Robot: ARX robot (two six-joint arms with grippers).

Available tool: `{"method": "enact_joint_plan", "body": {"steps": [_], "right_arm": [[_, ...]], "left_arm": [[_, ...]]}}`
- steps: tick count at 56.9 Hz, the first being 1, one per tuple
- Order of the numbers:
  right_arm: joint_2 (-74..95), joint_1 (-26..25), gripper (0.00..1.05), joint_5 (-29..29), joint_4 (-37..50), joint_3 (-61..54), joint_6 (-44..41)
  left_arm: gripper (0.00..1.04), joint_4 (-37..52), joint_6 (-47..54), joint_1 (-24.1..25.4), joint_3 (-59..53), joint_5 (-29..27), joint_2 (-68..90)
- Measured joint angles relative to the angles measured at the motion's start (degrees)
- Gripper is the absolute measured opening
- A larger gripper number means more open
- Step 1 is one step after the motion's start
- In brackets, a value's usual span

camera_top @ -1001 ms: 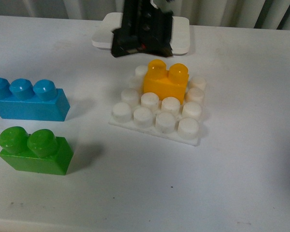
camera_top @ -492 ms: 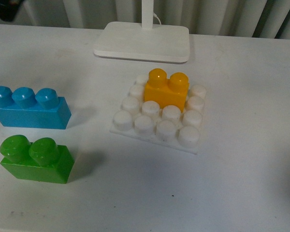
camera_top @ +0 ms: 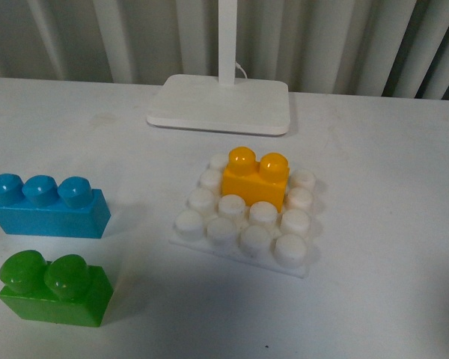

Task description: Insert yellow block into base center

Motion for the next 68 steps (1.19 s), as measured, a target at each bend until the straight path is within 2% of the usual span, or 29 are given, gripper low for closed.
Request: {"method": "enact_joint_plan", "body": {"steps": [5,8,10,21,51,56,68], "right_arm": [[0.0,0.0,0.96,0.0,0.0,0.0,0.0],[0.0,0.0,0.96,0.0,0.0,0.0,0.0],[0.0,0.0,0.96,0.0,0.0,0.0,0.0],[0.0,0.0,0.96,0.0,0.0,0.0,0.0],[0.0,0.0,0.96,0.0,0.0,0.0,0.0],[0.0,0.0,0.96,0.0,0.0,0.0,0.0],[0.0,0.0,0.96,0.0,0.0,0.0,0.0]], "left_arm": [[0.6,0.5,-0.4,1.7,-2.6,1.7,-2.5],[0.47,0.5,-0.5,5.4,-4.3,6.1,-4.1],[0.39,0.5,-0.6,6.8,-5.3,6.4,-5.0],[0.04,-0.1,-1.4,7.4,-8.3,6.9,-9.0],[0.04,-4.5,-1.4,7.4,-13.6,6.8,-19.3],[0.04,-12.7,-1.4,7.4,-13.6,7.0,-25.9],[0.04,-14.4,-1.4,7.4,-13.6,6.9,-29.1]]}}
